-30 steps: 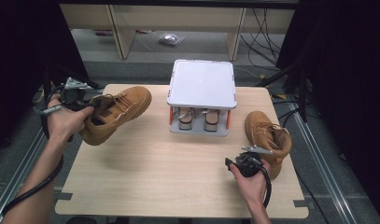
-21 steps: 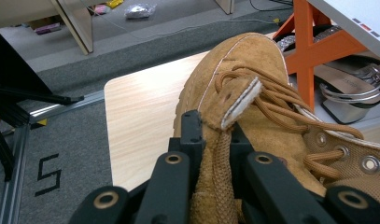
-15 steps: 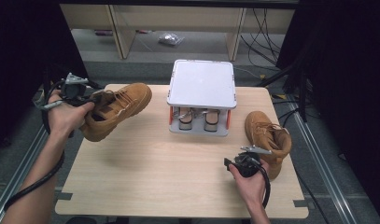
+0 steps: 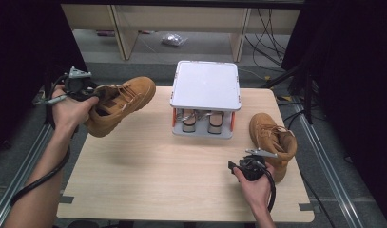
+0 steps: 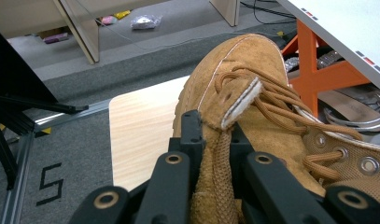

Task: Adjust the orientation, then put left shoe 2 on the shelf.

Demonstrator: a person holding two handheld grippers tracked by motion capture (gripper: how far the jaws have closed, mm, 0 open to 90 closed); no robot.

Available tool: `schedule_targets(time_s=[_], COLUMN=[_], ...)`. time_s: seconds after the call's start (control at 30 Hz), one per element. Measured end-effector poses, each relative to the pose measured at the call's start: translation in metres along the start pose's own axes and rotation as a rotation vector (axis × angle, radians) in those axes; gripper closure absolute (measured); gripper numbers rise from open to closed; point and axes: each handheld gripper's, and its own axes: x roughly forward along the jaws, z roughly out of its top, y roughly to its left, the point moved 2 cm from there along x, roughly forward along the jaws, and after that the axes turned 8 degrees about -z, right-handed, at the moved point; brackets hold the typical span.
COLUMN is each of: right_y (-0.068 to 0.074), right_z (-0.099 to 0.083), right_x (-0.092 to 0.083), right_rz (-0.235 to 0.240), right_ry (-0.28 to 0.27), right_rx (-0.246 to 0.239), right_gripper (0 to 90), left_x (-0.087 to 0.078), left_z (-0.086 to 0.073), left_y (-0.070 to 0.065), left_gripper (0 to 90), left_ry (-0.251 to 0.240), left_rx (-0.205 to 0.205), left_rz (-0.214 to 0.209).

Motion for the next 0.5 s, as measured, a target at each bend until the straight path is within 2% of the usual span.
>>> schedule_targets(time_s=[0.1, 0.13, 0.17, 0.2, 0.23, 0.33, 0.43, 0.5], right_y=[-0.002, -0.004, -0.003, -0.002, -0.005, -0.005, -0.006, -0.004], right_z=[0.001, 0.003, 0.003, 0.003, 0.003, 0.002, 0.002, 0.002], right_x=[0.0, 0.0, 0.0, 0.0, 0.001, 0.001, 0.001, 0.001], right_rz=[0.002, -0.024, -0.023, -0.007, -0.011, -0.001, -0.01, -0.012], right_ry=[-0.035, -0.034, -0.034, -0.032, -0.044, -0.041, -0.041, -0.031], right_rx=[-0.025, -0.044, -0.027, -0.016, -0.05, -0.061, -0.059, -0.041], right_gripper=[49.3, 49.3, 49.3, 49.3, 49.3, 49.3, 49.3, 49.3], left_x=[0.001, 0.001, 0.002, 0.002, 0.003, 0.004, 0.005, 0.005], left_z=[0.004, 0.004, 0.005, 0.006, 0.007, 0.01, 0.012, 0.014], left_y=[-0.002, -0.002, -0.003, -0.002, -0.003, -0.005, -0.007, -0.007], left_gripper=[83.2, 83.2, 83.2, 83.2, 83.2, 83.2, 83.2, 83.2], left_ry=[0.003, 0.003, -0.008, 0.004, -0.007, -0.01, -0.017, -0.013], left_rx=[0.009, 0.009, 0.005, 0.017, 0.007, 0.018, 0.023, 0.03], left_rz=[0.004, 0.004, -0.003, -0.002, -0.002, -0.004, 0.005, 0.005])
